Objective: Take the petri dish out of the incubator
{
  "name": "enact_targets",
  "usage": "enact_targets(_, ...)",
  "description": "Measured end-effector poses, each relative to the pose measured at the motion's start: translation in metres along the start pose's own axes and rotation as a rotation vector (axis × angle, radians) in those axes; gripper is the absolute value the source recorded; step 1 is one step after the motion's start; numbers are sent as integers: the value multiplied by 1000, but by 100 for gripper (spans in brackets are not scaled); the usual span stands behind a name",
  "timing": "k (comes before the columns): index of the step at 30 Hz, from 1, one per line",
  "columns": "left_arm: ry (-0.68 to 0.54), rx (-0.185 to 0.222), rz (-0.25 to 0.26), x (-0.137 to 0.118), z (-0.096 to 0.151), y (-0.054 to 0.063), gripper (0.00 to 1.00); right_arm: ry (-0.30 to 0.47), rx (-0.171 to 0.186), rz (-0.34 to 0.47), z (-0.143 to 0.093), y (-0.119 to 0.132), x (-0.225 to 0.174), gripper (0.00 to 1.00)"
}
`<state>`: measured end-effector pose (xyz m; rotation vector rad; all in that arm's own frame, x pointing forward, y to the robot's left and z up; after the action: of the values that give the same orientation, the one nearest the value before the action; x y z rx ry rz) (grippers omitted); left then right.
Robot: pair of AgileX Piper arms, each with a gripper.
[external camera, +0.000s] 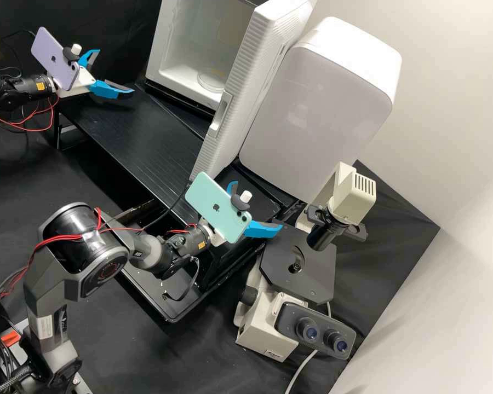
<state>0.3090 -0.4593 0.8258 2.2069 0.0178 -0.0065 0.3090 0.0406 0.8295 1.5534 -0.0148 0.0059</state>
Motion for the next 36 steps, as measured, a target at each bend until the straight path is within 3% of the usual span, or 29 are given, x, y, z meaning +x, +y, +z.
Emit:
enact_targets(15,-19,11,-3,0,3,0,100,0,0,0,0,0,0,100)
enact_targets(22,-131,37,3,-10,26,3,100,0,0,0,0,0,0,100)
enact_targets(26,-228,67,13,-17,46,5,100,0,0,0,0,0,0,100)
enact_targets(30,-345,133,28,-17,67,8,100,0,0,0,0,0,0,100)
enact_targets(33,-401,171,63,-13,79,16,100,0,0,0,0,0,0,100)
enact_targets(36,-439,178,101,-7,92,25,100,0,0,0,0,0,0,100)
